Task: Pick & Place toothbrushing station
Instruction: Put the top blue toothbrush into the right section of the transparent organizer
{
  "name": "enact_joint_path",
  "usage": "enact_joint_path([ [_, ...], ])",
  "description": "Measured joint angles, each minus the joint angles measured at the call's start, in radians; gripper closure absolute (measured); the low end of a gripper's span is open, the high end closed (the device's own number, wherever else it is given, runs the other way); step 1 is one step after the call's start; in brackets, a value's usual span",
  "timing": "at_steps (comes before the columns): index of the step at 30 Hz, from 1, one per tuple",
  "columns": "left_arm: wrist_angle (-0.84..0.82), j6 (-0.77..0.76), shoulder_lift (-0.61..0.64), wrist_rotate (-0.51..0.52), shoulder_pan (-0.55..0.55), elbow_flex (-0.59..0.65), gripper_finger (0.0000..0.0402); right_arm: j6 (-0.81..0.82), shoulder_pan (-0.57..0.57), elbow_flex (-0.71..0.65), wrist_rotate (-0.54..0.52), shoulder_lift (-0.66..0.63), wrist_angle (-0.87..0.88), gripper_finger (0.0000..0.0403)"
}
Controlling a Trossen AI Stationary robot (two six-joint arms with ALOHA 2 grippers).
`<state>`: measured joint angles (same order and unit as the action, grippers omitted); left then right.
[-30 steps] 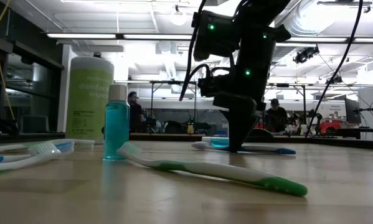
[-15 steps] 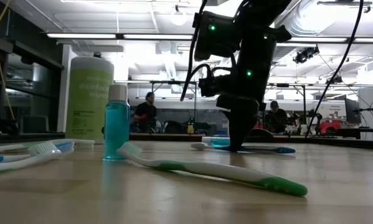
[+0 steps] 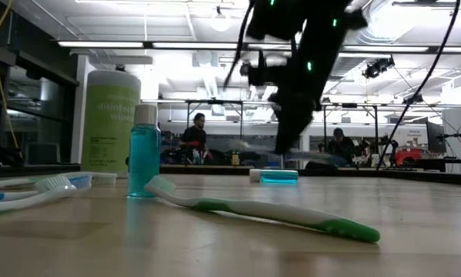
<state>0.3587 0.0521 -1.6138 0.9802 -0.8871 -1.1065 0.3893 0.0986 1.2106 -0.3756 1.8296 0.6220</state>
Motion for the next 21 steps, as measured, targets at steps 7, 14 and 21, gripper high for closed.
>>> enact_joint_path([
  [7,-0.008,-0.010,0.001,0.000,0.000,0.001,0.0298,0.004,0.031,0.001,-0.011,-0.158,0.001,0.0398],
  [14,-0.018,-0.028,0.001,-0.001,0.000,0.001,0.0298,0.002,0.124,0.001,-0.123,-0.294,0.010,0.0398],
  [21,-0.021,-0.048,0.001,-0.002,0.000,0.001,0.0298,0.056,0.266,0.001,-0.261,-0.396,0.051,0.0398],
])
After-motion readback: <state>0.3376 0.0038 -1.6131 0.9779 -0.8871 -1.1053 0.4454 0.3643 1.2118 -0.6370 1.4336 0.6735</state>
